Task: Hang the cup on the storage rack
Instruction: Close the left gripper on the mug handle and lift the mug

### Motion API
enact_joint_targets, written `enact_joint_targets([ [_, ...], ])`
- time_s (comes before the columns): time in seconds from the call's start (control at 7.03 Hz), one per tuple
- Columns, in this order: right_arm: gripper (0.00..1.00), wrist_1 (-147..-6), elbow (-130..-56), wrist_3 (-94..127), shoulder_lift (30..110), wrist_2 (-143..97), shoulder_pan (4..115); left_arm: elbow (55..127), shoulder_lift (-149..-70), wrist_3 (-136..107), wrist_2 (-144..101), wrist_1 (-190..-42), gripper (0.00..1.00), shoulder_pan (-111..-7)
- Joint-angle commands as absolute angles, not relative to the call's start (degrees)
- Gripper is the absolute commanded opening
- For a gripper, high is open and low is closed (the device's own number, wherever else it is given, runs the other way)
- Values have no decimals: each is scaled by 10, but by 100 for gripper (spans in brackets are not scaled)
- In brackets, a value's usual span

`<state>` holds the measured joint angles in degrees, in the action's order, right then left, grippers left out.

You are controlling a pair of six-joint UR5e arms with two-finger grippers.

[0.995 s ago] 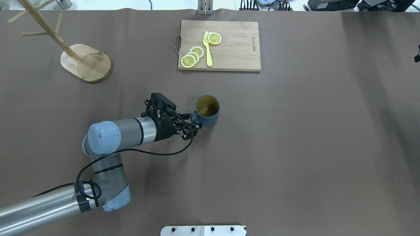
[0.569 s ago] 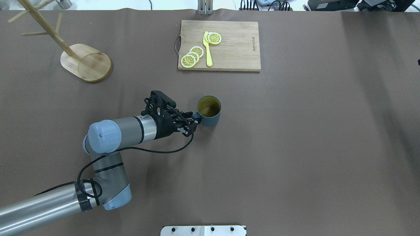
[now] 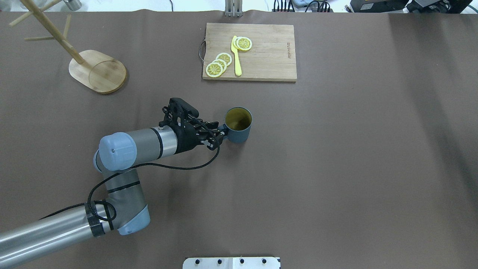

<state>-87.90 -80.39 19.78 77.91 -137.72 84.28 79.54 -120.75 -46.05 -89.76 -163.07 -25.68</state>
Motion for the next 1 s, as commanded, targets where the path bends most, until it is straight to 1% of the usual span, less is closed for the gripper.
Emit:
enact_joint_targets([
  [0.0, 100, -879, -808, 202, 780, -1377, 843, 786, -1210, -461, -898, -1631, 47, -257],
  [0.14, 100, -879, -809, 202, 779, -1376, 843, 785, -1213, -461, -898, -1631, 39, -256],
  [0.28, 100, -880, -810, 202, 779, -1376, 843, 785, -1219, -461, -898, -1631, 22, -256],
  [0.43, 100, -881, -811, 202, 779, -1377, 845, 786, -1220, -462, -899, -1632, 2, -256],
  [0.71, 100, -885, -814, 202, 780, -1384, 862, 792, -1223, -469, -899, -1649, 0, -258],
  [0.85, 100, -885, -838, 201, 803, -1390, 874, 796, -1224, -473, -900, -1652, 0, -264],
])
